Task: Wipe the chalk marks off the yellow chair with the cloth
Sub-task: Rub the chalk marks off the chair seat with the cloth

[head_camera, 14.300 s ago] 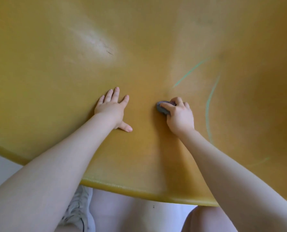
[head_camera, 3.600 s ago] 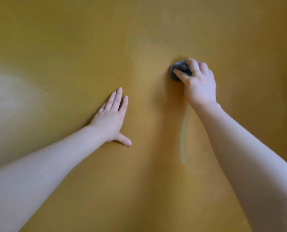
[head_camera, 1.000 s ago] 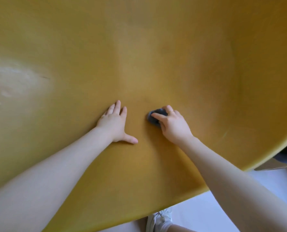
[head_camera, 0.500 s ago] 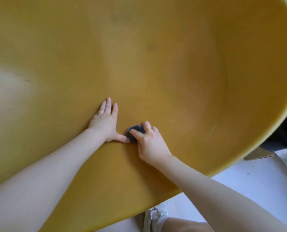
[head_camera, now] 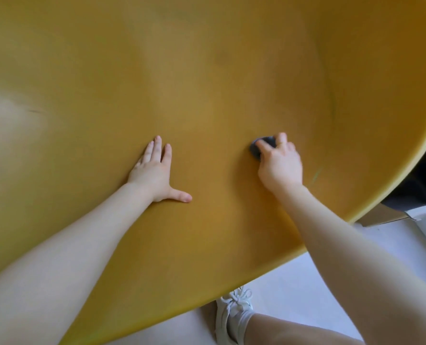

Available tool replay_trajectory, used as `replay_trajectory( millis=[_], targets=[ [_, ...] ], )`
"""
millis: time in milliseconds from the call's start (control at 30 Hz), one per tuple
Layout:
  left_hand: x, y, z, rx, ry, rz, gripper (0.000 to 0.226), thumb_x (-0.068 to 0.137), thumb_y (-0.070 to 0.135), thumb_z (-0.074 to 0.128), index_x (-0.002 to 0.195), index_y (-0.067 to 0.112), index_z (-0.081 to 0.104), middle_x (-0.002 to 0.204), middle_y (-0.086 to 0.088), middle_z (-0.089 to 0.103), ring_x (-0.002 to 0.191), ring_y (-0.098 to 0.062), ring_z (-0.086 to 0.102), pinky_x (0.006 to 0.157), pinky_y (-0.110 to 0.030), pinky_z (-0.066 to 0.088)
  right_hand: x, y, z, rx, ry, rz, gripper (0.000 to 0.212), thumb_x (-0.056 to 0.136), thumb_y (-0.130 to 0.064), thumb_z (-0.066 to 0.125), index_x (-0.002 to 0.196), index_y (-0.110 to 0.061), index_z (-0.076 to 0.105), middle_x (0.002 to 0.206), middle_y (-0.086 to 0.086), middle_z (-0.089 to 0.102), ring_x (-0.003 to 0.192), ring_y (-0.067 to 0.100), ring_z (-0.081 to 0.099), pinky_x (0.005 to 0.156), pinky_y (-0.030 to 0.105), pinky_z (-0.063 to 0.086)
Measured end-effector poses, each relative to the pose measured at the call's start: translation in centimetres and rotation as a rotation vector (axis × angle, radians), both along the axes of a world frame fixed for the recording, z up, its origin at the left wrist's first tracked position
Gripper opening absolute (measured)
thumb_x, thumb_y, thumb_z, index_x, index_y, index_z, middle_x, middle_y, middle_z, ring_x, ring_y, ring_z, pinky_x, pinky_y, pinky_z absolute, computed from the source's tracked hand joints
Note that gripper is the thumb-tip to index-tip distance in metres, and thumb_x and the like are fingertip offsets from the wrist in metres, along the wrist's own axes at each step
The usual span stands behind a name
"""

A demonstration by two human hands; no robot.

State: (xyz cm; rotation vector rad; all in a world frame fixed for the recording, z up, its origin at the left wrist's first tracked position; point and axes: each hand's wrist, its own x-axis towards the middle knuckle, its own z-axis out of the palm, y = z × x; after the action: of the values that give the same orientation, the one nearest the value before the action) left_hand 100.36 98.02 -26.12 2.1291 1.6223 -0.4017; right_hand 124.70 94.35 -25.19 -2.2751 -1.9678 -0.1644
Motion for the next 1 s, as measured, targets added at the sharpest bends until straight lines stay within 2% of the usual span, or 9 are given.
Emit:
replay_trajectory(
  millis=[200, 300, 367, 433, 500, 567, 667, 767, 1000],
  targets=[
    [0.1, -0.3, 0.7, 0.016, 0.011, 0.0, 0.135, 0.059, 0.074, 0.065, 0.148, 0.011, -0.014, 0.153, -0.01, -0.026, 0.143, -0.023, -0.016, 0.116, -0.036, 0.005, -7.9, -7.9, -0.5, -0.13, 0.22, 0.255, 0.031, 0.071, -0.011, 0.05, 0.096, -0.016, 0.066, 0.086, 0.017, 0.053, 0.059, 0.032, 0.052, 0.049, 0.031, 0.043],
    [0.5, -0.7, 1.2, 0.056, 0.036, -0.047, 0.127, 0.064, 0.072, 0.062, 0.148, 0.012, -0.011, 0.154, -0.011, -0.024, 0.144, -0.025, -0.014, 0.116, -0.038, 0.002, -8.4, -9.7, 0.4, -0.286, 0.249, 0.393, 0.034, 0.078, -0.01, 0.05, 0.108, -0.018, 0.063, 0.099, 0.019, 0.052, 0.067, 0.033, 0.05, 0.059, 0.037, 0.047],
    [1.3, -1.4, 1.5, 0.056, 0.014, -0.127, 0.108, 0.076, 0.06, 0.062, 0.15, 0.018, -0.005, 0.154, -0.01, -0.022, 0.144, -0.024, -0.012, 0.117, -0.039, 0.003, -6.8, -10.3, 0.8, -0.345, 0.239, 0.447, 0.035, 0.082, -0.01, 0.051, 0.114, -0.02, 0.061, 0.108, 0.019, 0.051, 0.074, 0.035, 0.051, 0.064, 0.04, 0.047],
    [2.3, -2.0, 1.8, 0.03, -0.061, -0.236, 0.087, 0.085, 0.046, 0.06, 0.151, 0.024, 0.007, 0.156, -0.007, -0.018, 0.144, -0.022, -0.01, 0.117, -0.039, 0.004, -4.2, -10.2, 1.2, -0.344, 0.179, 0.415, 0.034, 0.084, -0.01, 0.054, 0.116, -0.021, 0.06, 0.112, 0.019, 0.051, 0.079, 0.036, 0.052, 0.068, 0.042, 0.049],
    [3.5, -3.0, 1.9, 0.013, -0.164, -0.312, 0.08, 0.087, 0.048, 0.056, 0.15, 0.025, 0.012, 0.157, -0.004, -0.015, 0.145, -0.018, -0.008, 0.117, -0.035, 0.004, -0.5, -9.3, 2.0, -0.292, 0.079, 0.32, 0.034, 0.086, -0.013, 0.055, 0.118, -0.023, 0.06, 0.112, 0.018, 0.05, 0.085, 0.038, 0.052, 0.072, 0.044, 0.049],
    [4.8, -4.0, 1.6, -0.033, -0.237, -0.332, 0.088, 0.082, 0.059, 0.055, 0.15, 0.024, 0.01, 0.157, -0.001, -0.013, 0.145, -0.016, -0.007, 0.116, -0.032, 0.003, 3.5, -8.1, 3.5, -0.24, -0.075, 0.176, 0.033, 0.089, -0.017, 0.052, 0.121, -0.024, 0.058, 0.112, 0.017, 0.048, 0.091, 0.038, 0.05, 0.075, 0.042, 0.045],
    [6.1, -5.0, 0.8, -0.084, -0.175, -0.346, 0.108, 0.072, 0.067, 0.059, 0.151, 0.022, -0.001, 0.156, -0.004, -0.017, 0.144, -0.019, -0.01, 0.117, -0.035, 0.004, 7.2, -6.8, 5.7, -0.11, -0.245, -0.056, 0.032, 0.092, -0.018, 0.049, 0.122, -0.024, 0.057, 0.116, 0.017, 0.047, 0.096, 0.037, 0.047, 0.077, 0.041, 0.037],
    [6.5, -5.0, 0.7, -0.079, -0.142, -0.337, 0.115, 0.069, 0.067, 0.063, 0.151, 0.021, -0.003, 0.156, -0.006, -0.018, 0.144, -0.022, -0.01, 0.117, -0.037, 0.004, 5.8, -6.8, 5.7, -0.108, -0.216, -0.138, 0.033, 0.089, -0.014, 0.048, 0.118, -0.023, 0.06, 0.116, 0.015, 0.044, 0.097, 0.035, 0.045, 0.073, 0.038, 0.037],
    [7.0, -4.8, 1.1, -0.084, -0.086, -0.351, 0.117, 0.068, 0.068, 0.063, 0.15, 0.021, -0.006, 0.156, -0.008, -0.018, 0.144, -0.025, -0.009, 0.117, -0.037, 0.007, -1.6, -10.0, 3.4, -0.393, 0.067, 0.248, 0.035, 0.092, -0.022, 0.044, 0.123, -0.034, 0.053, 0.12, 0.007, 0.041, 0.098, 0.027, 0.046, 0.075, 0.033, 0.046]
  ],
)
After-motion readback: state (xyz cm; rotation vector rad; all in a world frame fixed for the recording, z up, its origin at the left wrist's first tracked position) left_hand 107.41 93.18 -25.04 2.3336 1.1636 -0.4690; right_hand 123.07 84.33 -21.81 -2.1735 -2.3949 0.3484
